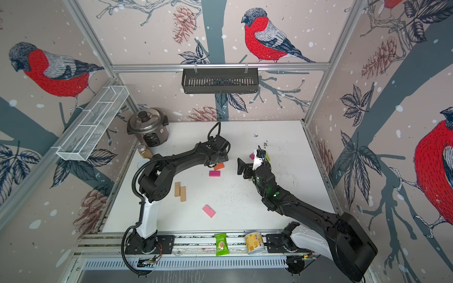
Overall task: Assemble the letter p with building blocks
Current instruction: Move the building block to the center of the board.
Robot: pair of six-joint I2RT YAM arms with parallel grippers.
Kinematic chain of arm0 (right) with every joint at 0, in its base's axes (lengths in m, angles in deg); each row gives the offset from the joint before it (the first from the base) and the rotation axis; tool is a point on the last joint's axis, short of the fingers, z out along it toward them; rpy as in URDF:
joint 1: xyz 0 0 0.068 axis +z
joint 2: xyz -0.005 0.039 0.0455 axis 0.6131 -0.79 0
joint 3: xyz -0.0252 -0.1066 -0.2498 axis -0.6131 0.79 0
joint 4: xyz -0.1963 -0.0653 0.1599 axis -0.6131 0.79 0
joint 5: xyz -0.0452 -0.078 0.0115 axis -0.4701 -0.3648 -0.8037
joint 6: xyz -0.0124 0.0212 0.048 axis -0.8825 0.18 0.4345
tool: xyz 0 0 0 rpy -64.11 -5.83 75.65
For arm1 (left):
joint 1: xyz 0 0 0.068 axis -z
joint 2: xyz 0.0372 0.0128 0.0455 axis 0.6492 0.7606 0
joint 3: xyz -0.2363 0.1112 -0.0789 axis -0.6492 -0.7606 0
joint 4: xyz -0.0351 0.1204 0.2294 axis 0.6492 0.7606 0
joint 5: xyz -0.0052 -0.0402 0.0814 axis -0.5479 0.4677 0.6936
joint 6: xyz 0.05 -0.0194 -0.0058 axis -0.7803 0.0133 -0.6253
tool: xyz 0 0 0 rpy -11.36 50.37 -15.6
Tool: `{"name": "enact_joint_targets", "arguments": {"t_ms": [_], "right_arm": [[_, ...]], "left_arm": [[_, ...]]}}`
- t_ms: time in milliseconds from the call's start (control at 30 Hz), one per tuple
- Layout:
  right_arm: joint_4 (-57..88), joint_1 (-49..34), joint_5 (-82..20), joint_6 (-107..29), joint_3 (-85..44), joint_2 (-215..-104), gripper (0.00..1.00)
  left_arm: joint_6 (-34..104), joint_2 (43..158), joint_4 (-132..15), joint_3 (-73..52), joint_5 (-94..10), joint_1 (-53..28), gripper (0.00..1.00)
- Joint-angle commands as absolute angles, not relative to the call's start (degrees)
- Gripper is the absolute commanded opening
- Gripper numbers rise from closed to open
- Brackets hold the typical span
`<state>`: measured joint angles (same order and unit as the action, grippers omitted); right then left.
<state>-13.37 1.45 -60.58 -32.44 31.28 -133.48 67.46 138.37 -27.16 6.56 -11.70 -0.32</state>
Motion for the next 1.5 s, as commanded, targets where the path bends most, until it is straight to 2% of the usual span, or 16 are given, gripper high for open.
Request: {"name": "enact_joint_targets", "arguments": {"t_ms": [0,333,633,1100,1467], "right_arm": [[-13.75,1.39,-61.92,-31.82,31.25,-133.27,1.00],[-13.30,1.38,-61.65,-31.92,30.96,-133.29,1.00],[-12.95,1.34,-61.99,-32.08,30.79,-133.25,1.00],[-12.33,1.38,-62.61,-32.09,30.43,-133.53,1.00],[-12.07,1.38,-62.79,-32.21,30.19,-133.82,1.00]], "left_arm": [[70.62,139.54,-26.70,7.30,-11.28,0.36,0.93],[73.01,141.26,-25.20,6.07,-10.63,2.52,0.92],[75.65,141.47,-23.80,4.45,-9.82,3.50,0.84],[76.15,140.86,-22.06,4.17,-7.84,4.39,0.66],[71.21,139.80,-21.05,6.04,-4.38,3.54,0.62]]}}
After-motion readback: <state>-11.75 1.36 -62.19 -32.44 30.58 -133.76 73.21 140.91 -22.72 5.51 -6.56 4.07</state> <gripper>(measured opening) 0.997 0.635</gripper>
